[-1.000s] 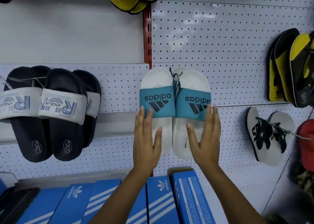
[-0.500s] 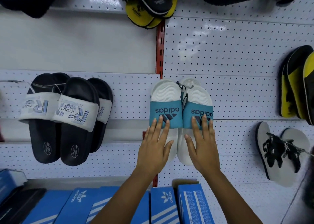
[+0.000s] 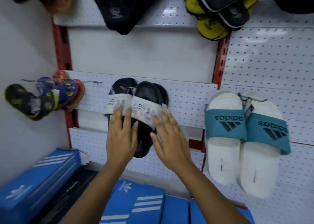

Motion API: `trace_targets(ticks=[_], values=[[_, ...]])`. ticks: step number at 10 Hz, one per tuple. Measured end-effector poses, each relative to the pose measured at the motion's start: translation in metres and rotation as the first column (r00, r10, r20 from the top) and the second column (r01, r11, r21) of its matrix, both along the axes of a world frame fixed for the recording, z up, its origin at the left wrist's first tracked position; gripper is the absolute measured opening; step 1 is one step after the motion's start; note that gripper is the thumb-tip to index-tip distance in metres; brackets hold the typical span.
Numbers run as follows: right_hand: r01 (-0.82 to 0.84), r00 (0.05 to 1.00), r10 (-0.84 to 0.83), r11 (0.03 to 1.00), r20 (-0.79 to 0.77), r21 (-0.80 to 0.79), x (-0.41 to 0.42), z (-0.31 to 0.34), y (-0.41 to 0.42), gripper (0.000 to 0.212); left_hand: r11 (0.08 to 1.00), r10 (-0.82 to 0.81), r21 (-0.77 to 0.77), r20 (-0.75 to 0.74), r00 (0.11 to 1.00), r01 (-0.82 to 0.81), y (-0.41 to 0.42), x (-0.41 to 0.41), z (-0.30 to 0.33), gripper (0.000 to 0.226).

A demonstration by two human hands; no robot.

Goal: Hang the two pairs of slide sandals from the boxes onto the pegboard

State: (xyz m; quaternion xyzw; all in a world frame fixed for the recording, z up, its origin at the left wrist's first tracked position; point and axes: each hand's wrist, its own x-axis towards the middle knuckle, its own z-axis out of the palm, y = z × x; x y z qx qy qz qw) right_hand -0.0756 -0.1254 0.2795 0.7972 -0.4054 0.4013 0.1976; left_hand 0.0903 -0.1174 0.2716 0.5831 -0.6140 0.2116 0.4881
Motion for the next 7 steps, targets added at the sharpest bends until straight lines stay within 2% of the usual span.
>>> trace_targets(ticks=[1, 3, 5, 6, 7], values=[[-0.008, 0.998, 0.01, 0.999, -0.057, 0.035, 0.036, -0.001, -0.012, 0.055, 0.993, 0.038, 0.111, 0.031, 0.999, -0.041, -0.009, 0.037, -0.005, 0.059], [0.055, 0.994, -0.039, 0.986, -0.104, 0.155, 0.052, 0.003, -0.043, 0.057, 0.968, -0.083, 0.235, -0.016, 0.996, 0.084, -0.039, 0.057, 0.002, 0.063], [0.076, 0.988, -0.044, 0.973, -0.146, 0.219, 0.052, 0.006, -0.046, 0.059, 0.96, -0.108, 0.263, 0.02, 0.994, 0.099, -0.047, 0.061, 0.0, 0.06], [0.06, 0.992, -0.031, 0.967, -0.12, 0.248, 0.048, 0.008, -0.035, 0.06, 0.964, -0.085, 0.257, 0.038, 0.996, 0.073, -0.037, 0.055, 0.002, 0.062], [0.098, 0.995, -0.092, 0.98, -0.041, 0.176, 0.034, 0.007, -0.02, 0.059, 0.975, -0.101, 0.207, 0.079, 0.992, 0.083, -0.023, 0.032, 0.0, 0.06]])
